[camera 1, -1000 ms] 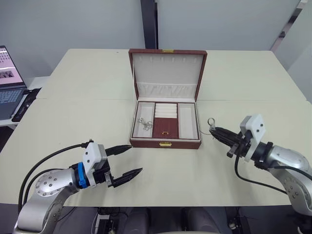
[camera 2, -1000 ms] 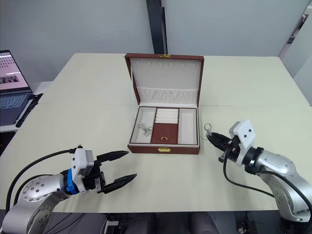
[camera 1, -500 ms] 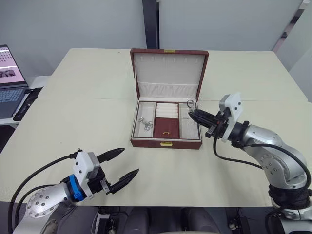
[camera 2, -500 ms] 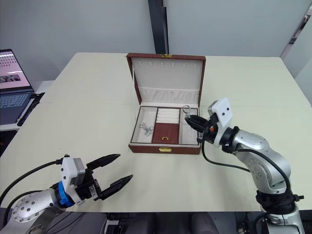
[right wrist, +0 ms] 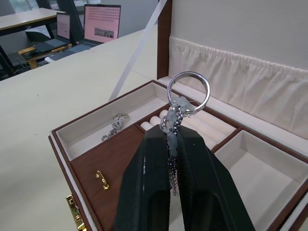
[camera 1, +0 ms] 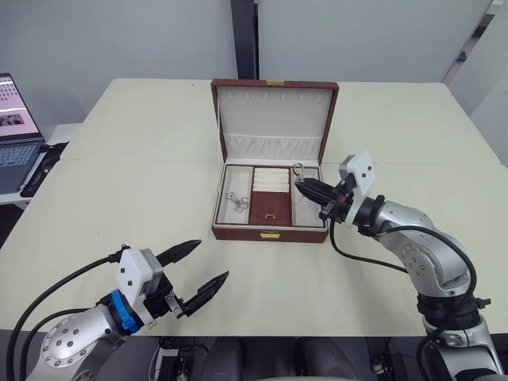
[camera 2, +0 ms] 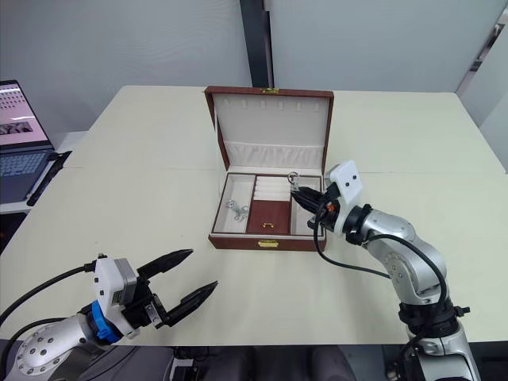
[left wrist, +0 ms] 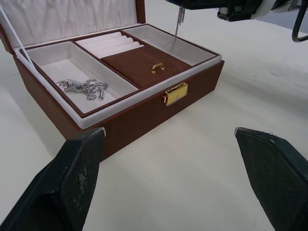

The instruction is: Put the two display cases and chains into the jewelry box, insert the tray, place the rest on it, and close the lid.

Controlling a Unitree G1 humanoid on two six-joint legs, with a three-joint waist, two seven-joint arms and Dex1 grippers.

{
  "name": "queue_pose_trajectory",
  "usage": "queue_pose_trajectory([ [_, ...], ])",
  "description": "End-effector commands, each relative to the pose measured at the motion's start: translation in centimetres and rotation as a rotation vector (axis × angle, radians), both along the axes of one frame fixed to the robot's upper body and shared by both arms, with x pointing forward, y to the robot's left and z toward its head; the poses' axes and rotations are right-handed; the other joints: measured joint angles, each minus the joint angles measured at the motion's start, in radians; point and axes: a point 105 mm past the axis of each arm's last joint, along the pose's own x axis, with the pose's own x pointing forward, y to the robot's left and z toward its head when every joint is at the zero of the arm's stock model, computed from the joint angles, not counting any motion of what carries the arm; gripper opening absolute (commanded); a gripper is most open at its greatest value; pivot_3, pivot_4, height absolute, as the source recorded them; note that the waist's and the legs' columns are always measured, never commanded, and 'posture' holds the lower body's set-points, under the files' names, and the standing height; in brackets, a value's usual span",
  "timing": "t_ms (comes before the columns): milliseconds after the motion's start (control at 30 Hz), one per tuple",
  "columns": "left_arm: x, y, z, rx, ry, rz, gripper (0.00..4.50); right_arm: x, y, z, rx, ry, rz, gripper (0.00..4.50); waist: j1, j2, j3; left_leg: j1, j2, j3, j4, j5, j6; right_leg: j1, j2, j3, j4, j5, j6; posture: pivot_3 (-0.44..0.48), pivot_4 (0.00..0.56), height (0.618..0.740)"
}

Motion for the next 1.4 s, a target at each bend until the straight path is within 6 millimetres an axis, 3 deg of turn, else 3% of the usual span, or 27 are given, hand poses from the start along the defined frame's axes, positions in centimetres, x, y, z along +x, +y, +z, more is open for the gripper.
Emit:
queue_pose_trajectory([
  [33,-0.1,-0.1,1.0,0.002,-0.036,-0.005,4.50,-0.1,-0.3,0.5,0.020,-0.034,-0.004,0.01,0.000,0.000,0.000,0.000,0.000,0.000,0.000,0.000,0.000,0.000,0.000,0.000,0.000,0.000,0.000,0.000,0.150,0.740],
  [333,0.4,-0.1,1.2,-0.001,-0.027,-0.006,4.50,0.2,-0.8,0.0,0.038,-0.006,-0.036,0.01,0.000,0.000,0.000,0.000,0.000,0.000,0.000,0.000,0.000,0.000,0.000,0.000,0.000,0.000,0.000,0.000,0.150,0.740],
  [833,1.6,1.0,0.2,-0.001,0.070,0.018,4.50,0.0,-2.3,0.4,0.049,-0.011,-0.042,4.37,0.000,0.000,0.000,0.000,0.000,0.000,0.000,0.000,0.000,0.000,0.000,0.000,0.000,0.000,0.000,0.000,0.150,0.740],
  [1033,2.1,3.1,-0.5,-0.021,0.115,0.045,4.50,-1.1,-4.7,0.6,-0.039,-0.023,0.038,4.37,0.002,0.000,0.000,0.000,0.000,0.000,0.000,0.000,0.000,0.000,0.000,0.000,0.000,0.000,0.000,0.000,0.150,0.740],
  [1167,2.3,5.9,-0.7,0.045,0.145,0.080,4.50,-1.5,-9.0,-0.5,-0.154,0.014,0.032,4.37,0.002,0.000,0.000,0.000,0.000,0.000,0.000,0.000,0.000,0.000,0.000,-0.001,-0.001,0.000,0.000,0.000,0.150,0.740],
  [1333,3.7,9.7,0.9,0.096,0.123,0.185,4.50,-1.6,-13.7,-0.9,-0.272,0.045,-0.025,4.37,0.002,0.000,0.001,0.000,0.000,0.000,0.000,0.000,0.000,0.000,0.000,0.000,-0.001,0.000,0.000,0.000,0.150,0.740],
  [1400,3.9,10.6,1.2,0.120,0.126,0.211,4.50,-1.8,-14.8,-1.4,-0.312,0.059,-0.034,4.37,0.001,0.000,0.001,0.000,0.000,0.000,0.000,0.000,0.000,0.000,0.000,0.000,-0.001,0.000,0.000,0.000,0.150,0.740],
])
